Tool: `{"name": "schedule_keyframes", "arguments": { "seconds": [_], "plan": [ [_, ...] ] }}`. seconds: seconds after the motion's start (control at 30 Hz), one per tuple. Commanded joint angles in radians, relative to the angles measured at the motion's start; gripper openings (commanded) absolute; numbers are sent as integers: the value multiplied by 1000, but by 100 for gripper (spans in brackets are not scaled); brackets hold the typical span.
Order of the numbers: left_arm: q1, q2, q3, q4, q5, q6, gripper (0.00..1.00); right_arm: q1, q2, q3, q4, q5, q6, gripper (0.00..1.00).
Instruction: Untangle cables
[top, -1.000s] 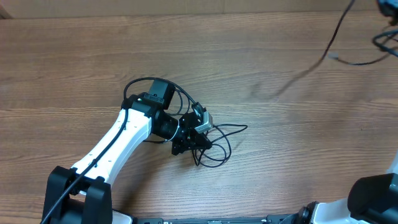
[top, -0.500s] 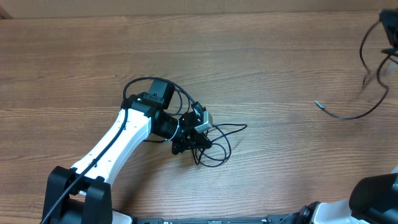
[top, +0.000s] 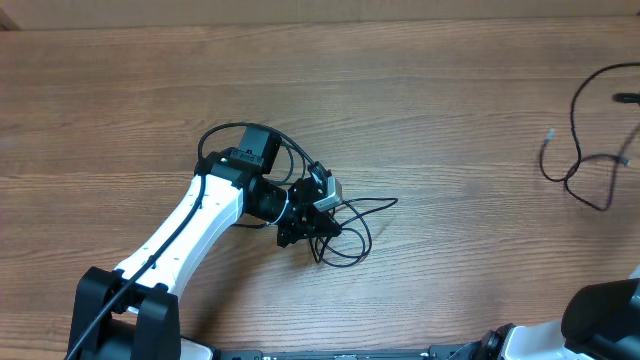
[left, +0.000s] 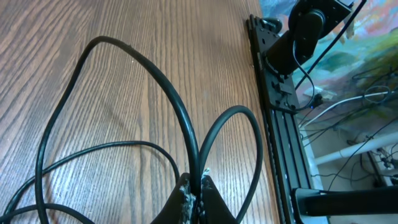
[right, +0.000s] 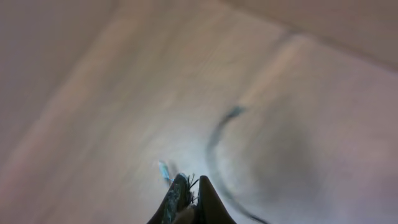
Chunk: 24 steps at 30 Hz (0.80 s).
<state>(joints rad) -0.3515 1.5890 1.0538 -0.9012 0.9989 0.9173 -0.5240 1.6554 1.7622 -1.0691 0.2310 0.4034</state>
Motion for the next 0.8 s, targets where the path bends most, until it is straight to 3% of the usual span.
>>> {"name": "schedule_keyframes", "arguments": {
  "seconds": [0.0,0.4,0.77],
  "plan": [
    [6,8,9,2,23,-36,4,-14,-5,24,-5,244,-12,4],
    [6,8,9,10,78,-88,4,-146,76,23,-11,245,-70,4],
    [6,8,9,43,148,-95,4,-179,224,21,-24,187,-76,5]
  ]
}}
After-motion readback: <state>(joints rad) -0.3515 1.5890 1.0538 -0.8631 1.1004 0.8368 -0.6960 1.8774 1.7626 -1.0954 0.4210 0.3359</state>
